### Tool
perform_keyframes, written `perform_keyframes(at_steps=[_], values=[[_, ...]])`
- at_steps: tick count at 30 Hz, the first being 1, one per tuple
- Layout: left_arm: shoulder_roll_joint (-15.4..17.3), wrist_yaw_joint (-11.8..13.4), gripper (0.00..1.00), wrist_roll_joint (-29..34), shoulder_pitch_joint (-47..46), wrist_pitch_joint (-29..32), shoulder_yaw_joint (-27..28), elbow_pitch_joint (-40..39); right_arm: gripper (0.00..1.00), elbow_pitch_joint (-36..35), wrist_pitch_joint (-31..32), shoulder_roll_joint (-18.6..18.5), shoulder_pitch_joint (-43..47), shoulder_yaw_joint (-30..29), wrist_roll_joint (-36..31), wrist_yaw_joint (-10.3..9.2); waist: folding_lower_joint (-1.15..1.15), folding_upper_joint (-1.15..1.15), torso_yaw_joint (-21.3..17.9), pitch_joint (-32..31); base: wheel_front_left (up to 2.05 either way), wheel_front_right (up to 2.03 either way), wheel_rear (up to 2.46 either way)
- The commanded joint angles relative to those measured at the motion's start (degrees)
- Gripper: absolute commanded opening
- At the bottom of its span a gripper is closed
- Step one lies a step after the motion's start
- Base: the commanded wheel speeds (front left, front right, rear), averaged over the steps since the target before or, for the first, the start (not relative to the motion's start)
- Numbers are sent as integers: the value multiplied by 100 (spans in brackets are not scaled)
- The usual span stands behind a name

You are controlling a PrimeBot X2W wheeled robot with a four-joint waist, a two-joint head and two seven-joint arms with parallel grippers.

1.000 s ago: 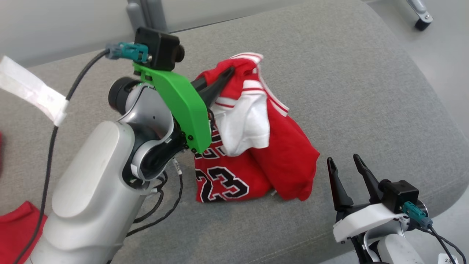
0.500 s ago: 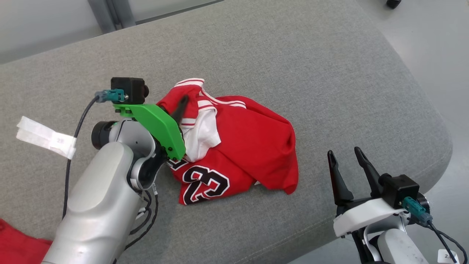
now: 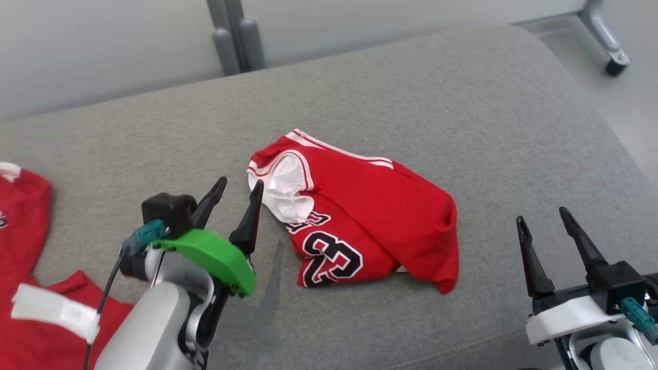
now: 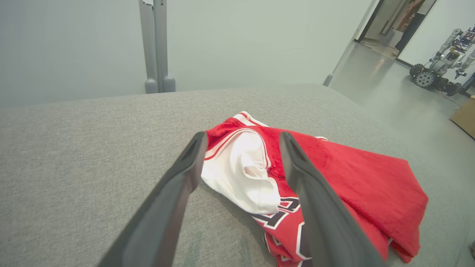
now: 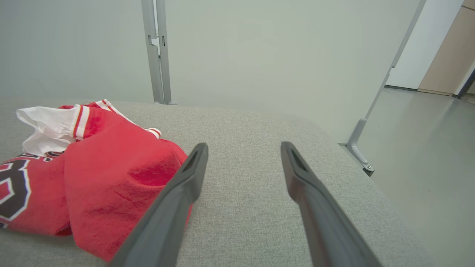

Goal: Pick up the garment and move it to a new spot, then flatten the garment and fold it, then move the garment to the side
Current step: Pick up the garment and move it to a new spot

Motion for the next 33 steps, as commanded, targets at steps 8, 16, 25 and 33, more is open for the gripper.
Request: perform_keyframes(at_steps=[8,16,25,33], values=[[391,366,100,-33,1439,-612,250,-456,100,-100,-18,-308,373,-246,107,-7,0,-1,1296,-894,0,0,0],[643,515,100,283,2361,-1215,436,-638,100,189,-18,-399,578,-240,120,-7,0,-1,1420,-974,0,0,0],[418,279,100,837,3054,-1289,1203,-835,100,653,-18,-334,735,-278,121,-7,0,-1,1373,-1058,0,0,0],[157,-537,100,1254,3353,-1286,1936,-682,100,682,-18,-180,679,-358,172,-7,0,-1,1299,-1055,0,0,0]])
